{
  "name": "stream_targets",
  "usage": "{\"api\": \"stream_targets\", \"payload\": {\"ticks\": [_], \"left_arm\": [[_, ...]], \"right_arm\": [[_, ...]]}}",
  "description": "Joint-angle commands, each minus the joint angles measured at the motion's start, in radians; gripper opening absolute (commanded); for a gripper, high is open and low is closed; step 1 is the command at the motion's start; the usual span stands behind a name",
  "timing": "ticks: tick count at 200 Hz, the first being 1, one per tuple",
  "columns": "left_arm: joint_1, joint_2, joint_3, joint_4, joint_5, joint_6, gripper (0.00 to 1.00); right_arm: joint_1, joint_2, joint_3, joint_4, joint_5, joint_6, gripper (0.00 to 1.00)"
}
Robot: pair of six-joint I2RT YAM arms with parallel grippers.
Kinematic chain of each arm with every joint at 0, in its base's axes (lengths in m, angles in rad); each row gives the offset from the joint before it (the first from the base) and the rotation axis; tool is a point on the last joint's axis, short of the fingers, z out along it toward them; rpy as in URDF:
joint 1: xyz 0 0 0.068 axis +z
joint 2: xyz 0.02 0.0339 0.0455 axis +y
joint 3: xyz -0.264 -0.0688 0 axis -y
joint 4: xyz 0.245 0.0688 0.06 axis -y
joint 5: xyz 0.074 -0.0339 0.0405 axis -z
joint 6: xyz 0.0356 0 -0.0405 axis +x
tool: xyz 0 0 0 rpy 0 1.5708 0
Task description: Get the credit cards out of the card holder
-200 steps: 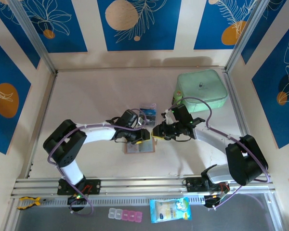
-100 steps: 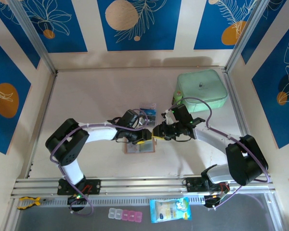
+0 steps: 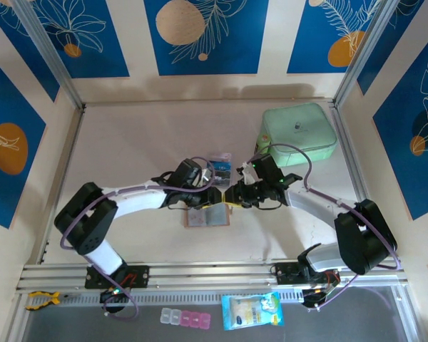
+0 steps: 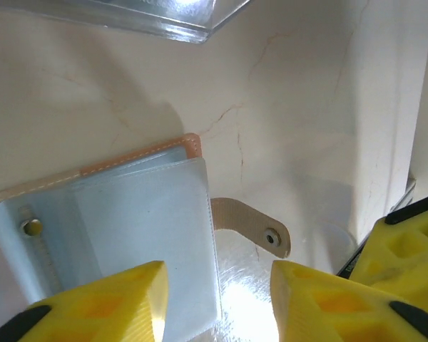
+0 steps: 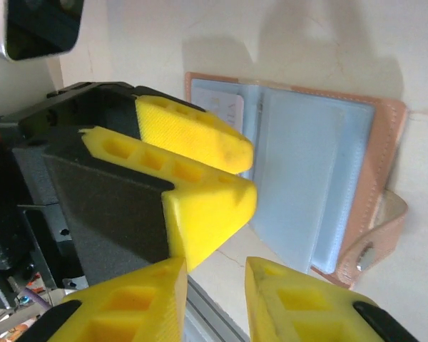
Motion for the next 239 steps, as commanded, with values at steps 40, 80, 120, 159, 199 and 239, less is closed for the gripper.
{"api": "stream_targets", "payload": {"ticks": [40,80,120,159,199,239], "left_arm": [[0.089,-0.15,-0.118,-0.073,-0.029,0.046,0.29],[0.131,-0.213,-0.171,-0.128,-0.041,0.077,0.19],[0.161,-0.236,-0.222,-0.137,-0.041,0.089,0.09],[0.17,-0.237,-0.264,-0.11,-0.02,0.078,0.05],[0.176,-0.229,-0.275,-0.108,-0.02,0.074,0.01],[0.182,-0.244,-0.278,-0.136,-0.041,0.09,0.0]], "right_arm": [[0.085,0.102,0.106,-0.047,0.038,0.012,0.24],[0.14,0.187,0.174,-0.071,0.06,0.007,0.22],[0.181,0.272,0.227,-0.08,0.077,0.006,0.21],[0.206,0.335,0.262,-0.093,0.084,-0.002,0.2],[0.217,0.372,0.282,-0.108,0.094,-0.008,0.2],[0.22,0.398,0.298,-0.12,0.103,-0.022,0.2]]}}
